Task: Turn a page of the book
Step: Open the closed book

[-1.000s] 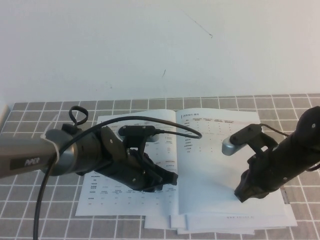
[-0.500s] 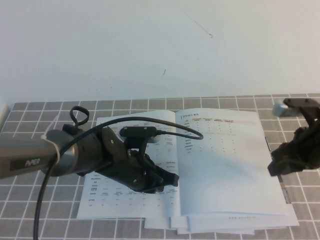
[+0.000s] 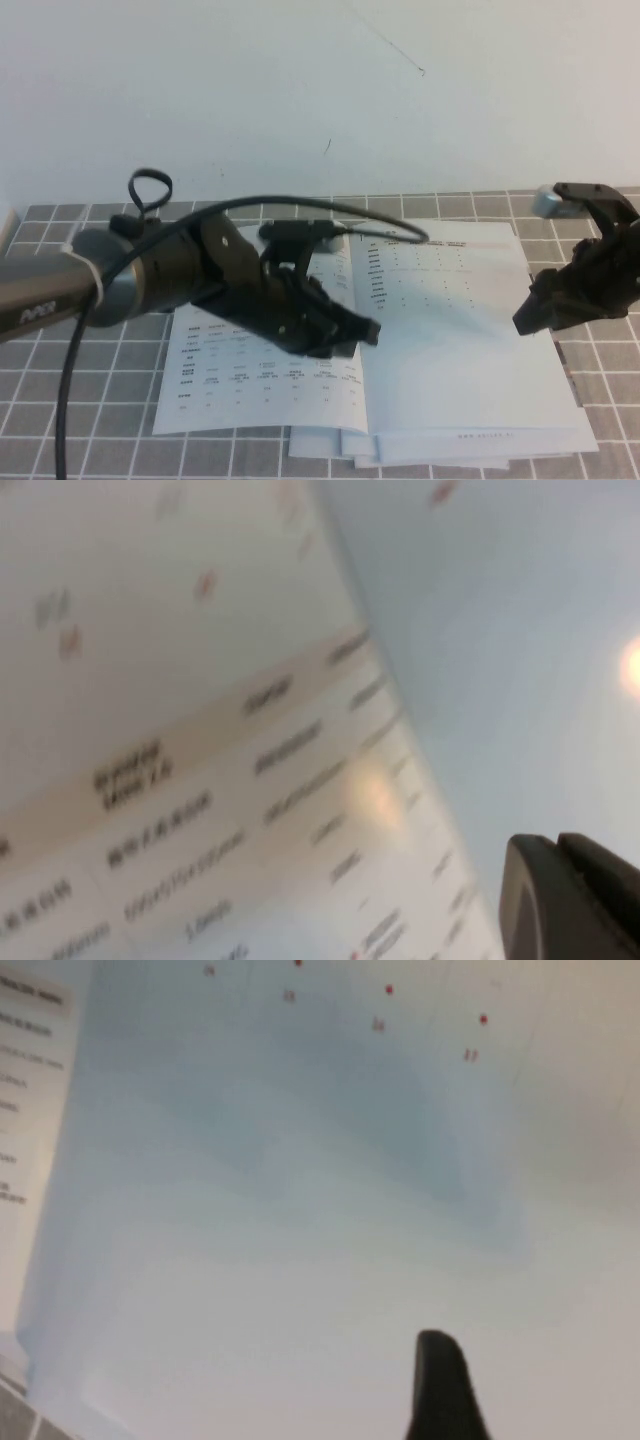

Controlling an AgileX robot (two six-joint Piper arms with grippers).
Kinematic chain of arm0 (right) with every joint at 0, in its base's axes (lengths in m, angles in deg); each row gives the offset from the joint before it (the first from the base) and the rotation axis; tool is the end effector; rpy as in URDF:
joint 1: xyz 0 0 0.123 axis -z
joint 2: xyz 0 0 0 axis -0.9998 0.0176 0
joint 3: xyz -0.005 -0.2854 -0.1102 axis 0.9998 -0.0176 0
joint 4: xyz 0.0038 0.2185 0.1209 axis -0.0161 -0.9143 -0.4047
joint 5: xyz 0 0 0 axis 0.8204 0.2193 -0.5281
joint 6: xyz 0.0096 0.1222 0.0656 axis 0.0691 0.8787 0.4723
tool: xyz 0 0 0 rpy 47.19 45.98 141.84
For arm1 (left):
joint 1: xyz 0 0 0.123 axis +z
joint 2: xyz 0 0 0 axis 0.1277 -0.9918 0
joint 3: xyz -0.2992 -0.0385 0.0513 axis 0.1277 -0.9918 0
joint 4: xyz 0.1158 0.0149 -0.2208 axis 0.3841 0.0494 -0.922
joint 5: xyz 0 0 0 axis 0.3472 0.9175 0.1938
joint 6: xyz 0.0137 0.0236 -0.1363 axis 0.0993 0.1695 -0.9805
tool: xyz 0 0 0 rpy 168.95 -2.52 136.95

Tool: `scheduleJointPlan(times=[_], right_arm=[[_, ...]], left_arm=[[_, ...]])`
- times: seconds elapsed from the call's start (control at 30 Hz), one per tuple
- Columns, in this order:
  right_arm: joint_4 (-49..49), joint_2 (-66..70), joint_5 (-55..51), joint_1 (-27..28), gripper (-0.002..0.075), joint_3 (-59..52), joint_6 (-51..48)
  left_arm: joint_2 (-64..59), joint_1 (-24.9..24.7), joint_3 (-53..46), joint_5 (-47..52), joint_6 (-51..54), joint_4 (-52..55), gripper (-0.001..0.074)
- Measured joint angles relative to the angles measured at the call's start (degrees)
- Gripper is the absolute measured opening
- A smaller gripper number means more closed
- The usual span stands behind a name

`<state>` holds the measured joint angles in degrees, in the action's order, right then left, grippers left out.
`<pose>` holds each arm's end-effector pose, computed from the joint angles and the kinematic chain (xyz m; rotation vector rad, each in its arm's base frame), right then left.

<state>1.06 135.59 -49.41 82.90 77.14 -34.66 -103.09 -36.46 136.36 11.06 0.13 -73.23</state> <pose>0.3730 0.0945 0.1560 -0.4749 2.7467 0.5529 0.3356 -0.2401 0.1759 0.4190 2.6032 -0.7297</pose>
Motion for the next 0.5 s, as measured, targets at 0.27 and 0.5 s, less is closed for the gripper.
scheduleJointPlan(times=[0.27,0.5], right_arm=[[-0.3,0.1,0.6,0.0,0.0409,1.5,1.0],[-0.5,3.6,1.0,0.0,0.0409,1.5,1.5]], left_arm=[[0.9,0.0,3.8,-2.9,1.2,1.2,-0.0004],[-4.6,0.0,3.9,-3.8,1.2,3.7,-0.0004]])
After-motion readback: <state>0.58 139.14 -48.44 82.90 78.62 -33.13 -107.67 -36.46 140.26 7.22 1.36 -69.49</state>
